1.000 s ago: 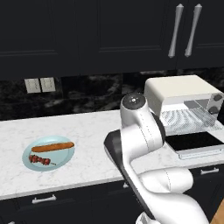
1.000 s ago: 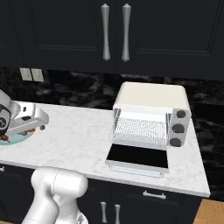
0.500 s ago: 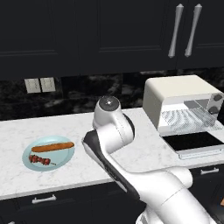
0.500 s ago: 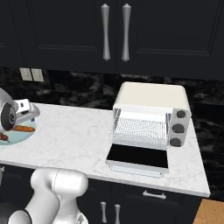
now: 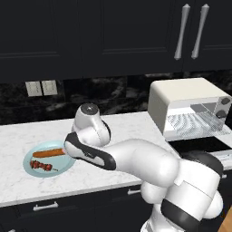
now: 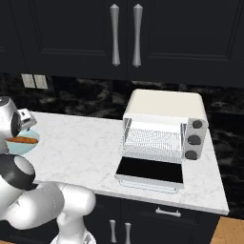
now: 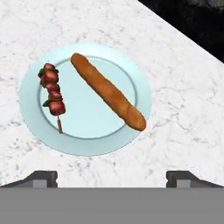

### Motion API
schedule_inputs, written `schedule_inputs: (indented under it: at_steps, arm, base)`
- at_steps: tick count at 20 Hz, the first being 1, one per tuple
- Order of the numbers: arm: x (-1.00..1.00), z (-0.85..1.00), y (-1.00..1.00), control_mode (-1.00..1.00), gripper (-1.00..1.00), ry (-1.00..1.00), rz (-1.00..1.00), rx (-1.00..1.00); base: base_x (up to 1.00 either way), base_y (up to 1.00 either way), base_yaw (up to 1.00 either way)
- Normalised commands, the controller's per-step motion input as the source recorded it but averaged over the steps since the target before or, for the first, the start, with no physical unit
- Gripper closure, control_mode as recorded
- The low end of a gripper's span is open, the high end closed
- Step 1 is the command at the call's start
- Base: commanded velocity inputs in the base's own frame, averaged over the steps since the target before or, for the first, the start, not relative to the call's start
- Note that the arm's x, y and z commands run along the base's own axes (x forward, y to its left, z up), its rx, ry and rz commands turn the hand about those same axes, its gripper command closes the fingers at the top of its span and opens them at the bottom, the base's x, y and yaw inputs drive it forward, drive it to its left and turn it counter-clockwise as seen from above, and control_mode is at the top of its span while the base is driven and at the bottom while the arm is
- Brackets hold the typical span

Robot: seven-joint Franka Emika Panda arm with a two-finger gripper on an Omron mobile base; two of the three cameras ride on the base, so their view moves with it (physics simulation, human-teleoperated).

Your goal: Pick up the kebab skewer and baguette bread, and place them inside the toaster oven. Close the toaster oven door and start by setting the timer.

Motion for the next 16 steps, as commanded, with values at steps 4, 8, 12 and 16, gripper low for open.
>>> schedule_inputs:
  at_steps: [4, 8, 12, 16]
  arm:
    - [0.56, -0.40, 0.83, -1.00, -1.00, 0.06, 0.12, 0.00]
    - [0.56, -0.31, 0.31, -1.00, -1.00, 0.11, 0.09, -0.01]
    - [0.40, -0.29, 0.24, -1.00, -1.00, 0.18, 0.07, -0.05]
    - [0.15, -0.28, 0.38, -1.00, -1.00, 0.16, 0.05, -0.10]
  base:
    - [0.00, 0.00, 0.00]
    - [0.00, 0.00, 0.00]
    - [0.00, 0.00, 0.00]
    - [0.00, 0.00, 0.00]
